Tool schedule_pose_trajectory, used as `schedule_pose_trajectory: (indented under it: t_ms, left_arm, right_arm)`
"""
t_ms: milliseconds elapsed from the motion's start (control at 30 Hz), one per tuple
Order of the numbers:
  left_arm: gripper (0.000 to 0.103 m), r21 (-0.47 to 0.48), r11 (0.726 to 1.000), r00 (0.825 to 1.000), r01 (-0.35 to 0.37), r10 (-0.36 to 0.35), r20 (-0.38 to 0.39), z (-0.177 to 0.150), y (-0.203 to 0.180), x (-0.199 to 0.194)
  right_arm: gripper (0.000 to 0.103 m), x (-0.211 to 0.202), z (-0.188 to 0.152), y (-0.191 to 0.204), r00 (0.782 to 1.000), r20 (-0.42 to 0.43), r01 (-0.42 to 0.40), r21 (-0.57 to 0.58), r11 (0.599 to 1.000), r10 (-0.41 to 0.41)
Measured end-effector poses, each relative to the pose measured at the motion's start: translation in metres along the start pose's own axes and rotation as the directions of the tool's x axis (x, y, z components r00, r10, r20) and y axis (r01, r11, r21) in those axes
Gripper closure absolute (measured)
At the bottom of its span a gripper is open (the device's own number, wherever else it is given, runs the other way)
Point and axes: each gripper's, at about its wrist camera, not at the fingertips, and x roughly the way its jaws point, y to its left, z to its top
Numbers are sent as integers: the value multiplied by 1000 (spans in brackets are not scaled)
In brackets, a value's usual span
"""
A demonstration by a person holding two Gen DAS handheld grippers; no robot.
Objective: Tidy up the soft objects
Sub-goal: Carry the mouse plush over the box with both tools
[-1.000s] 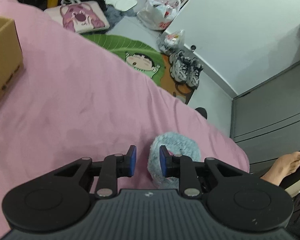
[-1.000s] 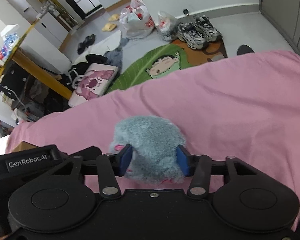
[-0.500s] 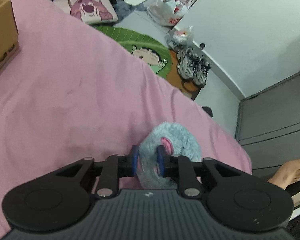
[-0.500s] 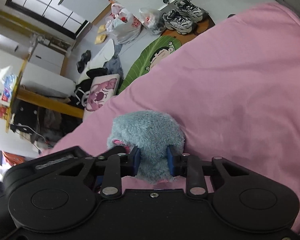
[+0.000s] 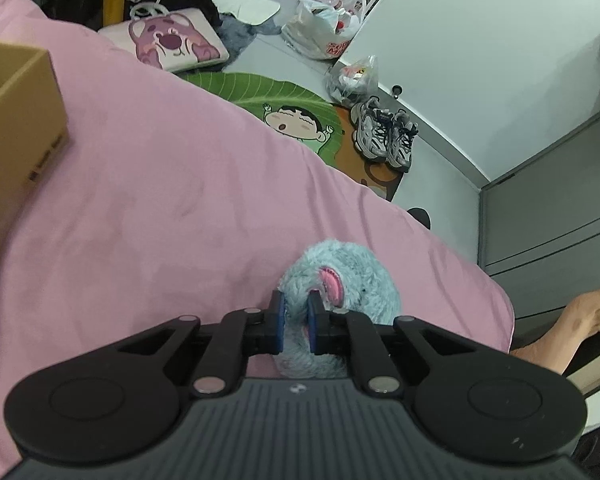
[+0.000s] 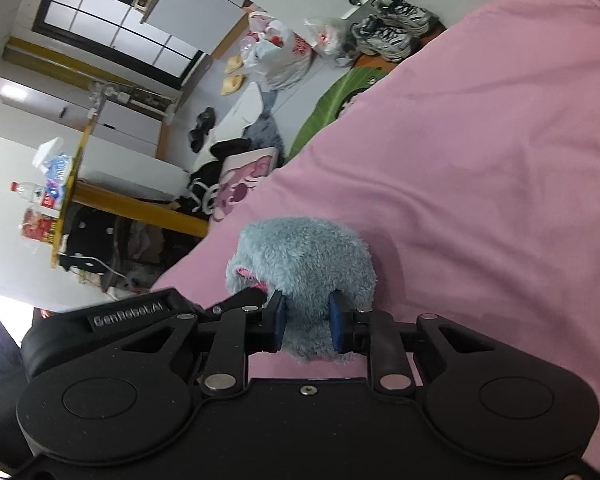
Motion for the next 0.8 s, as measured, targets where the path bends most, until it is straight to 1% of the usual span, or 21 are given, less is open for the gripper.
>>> schedule_pose_trajectory:
  t_ms: [167,367,500,800]
  left_arm:
    - [93,43,999,1000,-10,8,30,1,6,-17]
    - [93,120,993,998,2,-10,69,0,12,-44]
    - [94,116,993,997,15,-24,73,-1,23,-60]
    - [94,122,991,987,50,-68,145,-1,44,-108]
  right_arm:
    - [83,-3,-10,16,1000,11,-23,-27,999,23]
    - [83,-11,-22,33,998,47,-44,-56,997,47]
    - [84,-15,-33,41,995,65,-68,-64,996,72]
    - [84,-36,-59,78,984,120,-110,-151,982,129]
